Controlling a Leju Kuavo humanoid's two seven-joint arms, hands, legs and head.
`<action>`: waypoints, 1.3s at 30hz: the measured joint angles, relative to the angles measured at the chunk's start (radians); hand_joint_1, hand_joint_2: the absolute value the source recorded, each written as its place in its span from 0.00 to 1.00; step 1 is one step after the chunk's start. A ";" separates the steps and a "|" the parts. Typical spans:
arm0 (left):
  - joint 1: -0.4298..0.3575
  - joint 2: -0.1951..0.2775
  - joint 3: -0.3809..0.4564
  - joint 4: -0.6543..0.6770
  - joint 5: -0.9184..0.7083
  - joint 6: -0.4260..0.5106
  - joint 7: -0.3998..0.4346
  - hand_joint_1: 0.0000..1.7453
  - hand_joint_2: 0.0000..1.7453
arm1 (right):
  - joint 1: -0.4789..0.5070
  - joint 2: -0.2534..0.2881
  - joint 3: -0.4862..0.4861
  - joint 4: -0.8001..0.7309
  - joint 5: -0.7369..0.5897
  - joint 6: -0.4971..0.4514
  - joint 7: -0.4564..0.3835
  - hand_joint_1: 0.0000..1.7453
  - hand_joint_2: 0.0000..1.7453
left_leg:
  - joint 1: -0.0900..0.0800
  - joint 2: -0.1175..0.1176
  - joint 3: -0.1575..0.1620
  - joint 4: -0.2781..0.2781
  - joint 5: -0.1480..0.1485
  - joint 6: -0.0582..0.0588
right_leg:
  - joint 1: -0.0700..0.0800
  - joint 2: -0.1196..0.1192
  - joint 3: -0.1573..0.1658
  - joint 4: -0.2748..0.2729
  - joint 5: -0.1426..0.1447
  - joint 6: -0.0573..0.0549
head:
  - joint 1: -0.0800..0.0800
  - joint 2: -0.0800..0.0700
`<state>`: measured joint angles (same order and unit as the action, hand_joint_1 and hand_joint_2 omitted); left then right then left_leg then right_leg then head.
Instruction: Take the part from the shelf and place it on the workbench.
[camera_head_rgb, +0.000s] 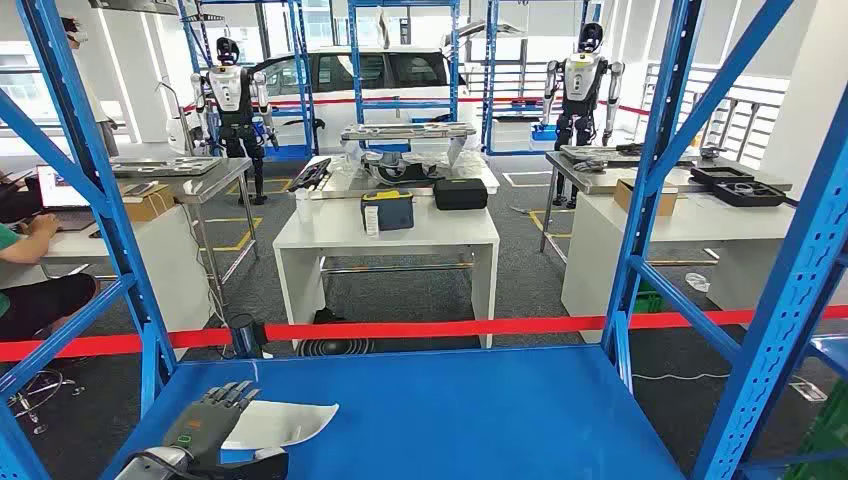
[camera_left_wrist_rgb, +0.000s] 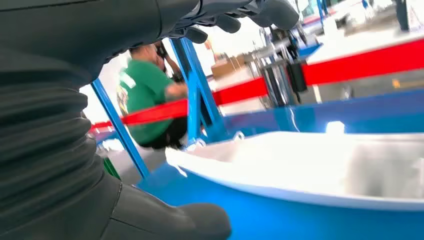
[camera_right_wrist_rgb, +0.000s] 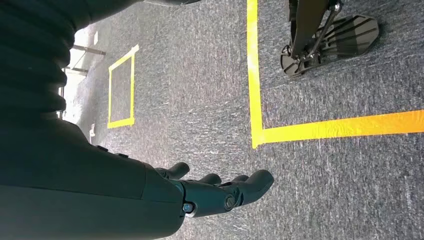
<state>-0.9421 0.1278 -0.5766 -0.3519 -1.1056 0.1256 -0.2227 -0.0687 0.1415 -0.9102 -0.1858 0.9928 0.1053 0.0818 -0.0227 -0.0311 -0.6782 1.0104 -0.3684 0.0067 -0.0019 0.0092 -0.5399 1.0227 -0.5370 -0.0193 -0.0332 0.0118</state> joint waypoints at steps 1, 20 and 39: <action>0.002 0.000 -0.003 0.001 -0.004 0.008 0.005 0.00 1.00 | 0.000 -0.001 0.000 0.000 0.000 0.000 0.000 0.00 1.00 | 0.000 0.000 0.000 0.000 0.000 0.000 | 0.000 0.000 0.000 0.000 0.000 0.000 | 0.000 0.000; 0.034 -0.019 -0.051 0.037 -0.046 0.159 0.148 0.00 0.00 | -0.001 -0.011 0.000 0.000 0.013 -0.006 -0.006 0.00 1.00 | -0.001 0.000 0.000 0.000 -0.001 0.001 | -0.001 0.000 0.000 0.000 -0.001 0.001 | 0.000 0.000; 0.039 -0.016 -0.003 0.037 -0.013 0.204 0.128 0.00 0.00 | -0.001 -0.011 0.000 0.000 0.023 -0.006 0.002 0.00 1.00 | -0.010 -0.001 0.000 0.012 -0.017 0.019 | -0.010 0.000 0.009 -0.003 -0.010 0.018 | 0.000 0.000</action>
<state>-0.9031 0.1118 -0.5798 -0.3147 -1.1185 0.3301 -0.0947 -0.0693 0.1308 -0.9102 -0.1858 1.0155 0.0993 0.0839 -0.0331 -0.0317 -0.6780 1.0229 -0.3854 0.0255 -0.0119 0.0089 -0.5305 1.0197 -0.5471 -0.0016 -0.0332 0.0118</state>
